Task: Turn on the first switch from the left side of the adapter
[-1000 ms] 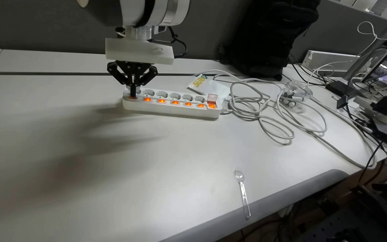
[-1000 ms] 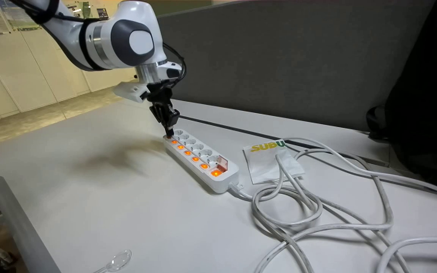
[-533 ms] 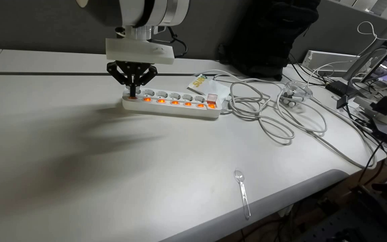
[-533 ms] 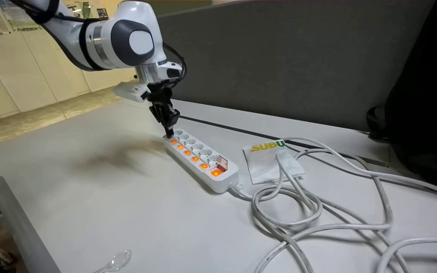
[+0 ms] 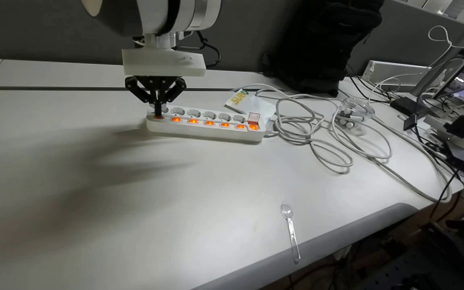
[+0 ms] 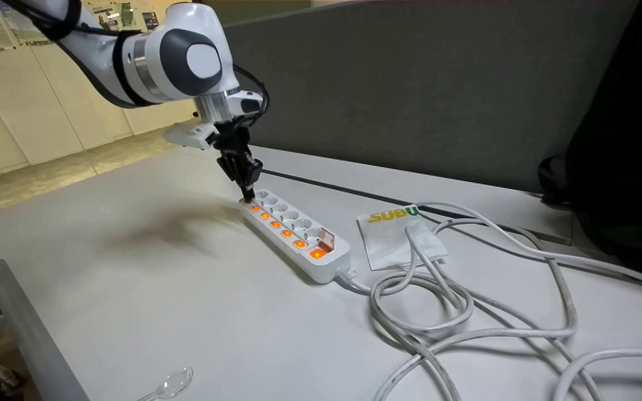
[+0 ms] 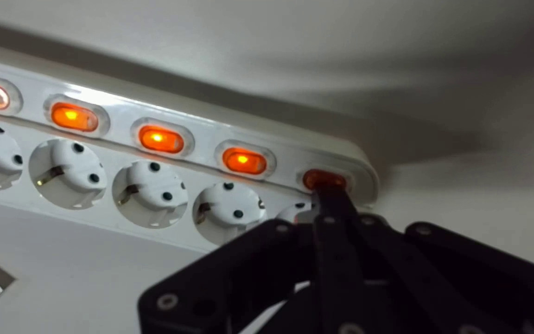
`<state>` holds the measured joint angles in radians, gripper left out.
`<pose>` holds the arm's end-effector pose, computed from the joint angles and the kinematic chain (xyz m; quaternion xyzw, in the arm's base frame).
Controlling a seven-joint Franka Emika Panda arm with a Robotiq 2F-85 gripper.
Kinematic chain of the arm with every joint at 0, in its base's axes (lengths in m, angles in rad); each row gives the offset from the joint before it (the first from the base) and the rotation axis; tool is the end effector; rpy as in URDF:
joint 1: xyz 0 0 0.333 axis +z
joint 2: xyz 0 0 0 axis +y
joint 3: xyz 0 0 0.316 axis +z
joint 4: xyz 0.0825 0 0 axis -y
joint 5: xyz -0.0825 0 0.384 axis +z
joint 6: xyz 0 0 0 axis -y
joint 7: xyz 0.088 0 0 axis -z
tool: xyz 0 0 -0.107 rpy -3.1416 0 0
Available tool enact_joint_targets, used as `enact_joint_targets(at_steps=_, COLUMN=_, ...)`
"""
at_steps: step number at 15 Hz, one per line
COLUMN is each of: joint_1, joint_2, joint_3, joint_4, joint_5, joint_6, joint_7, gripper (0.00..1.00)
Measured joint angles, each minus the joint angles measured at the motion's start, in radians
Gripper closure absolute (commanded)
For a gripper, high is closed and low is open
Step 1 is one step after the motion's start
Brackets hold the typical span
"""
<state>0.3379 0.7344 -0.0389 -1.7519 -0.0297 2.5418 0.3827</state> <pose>0.6360 0.1986 0.1564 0.9991 -0.0244 0.0335 0.0110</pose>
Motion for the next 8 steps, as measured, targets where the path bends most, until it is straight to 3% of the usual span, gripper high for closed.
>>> enact_joint_targets(at_steps=8, joint_1=0.104, joint_2=0.015, joint_3=-0.069, joint_4=0.017, joint_5=-0.125, joint_6=-0.006, joint_7=0.092, gripper=1.0)
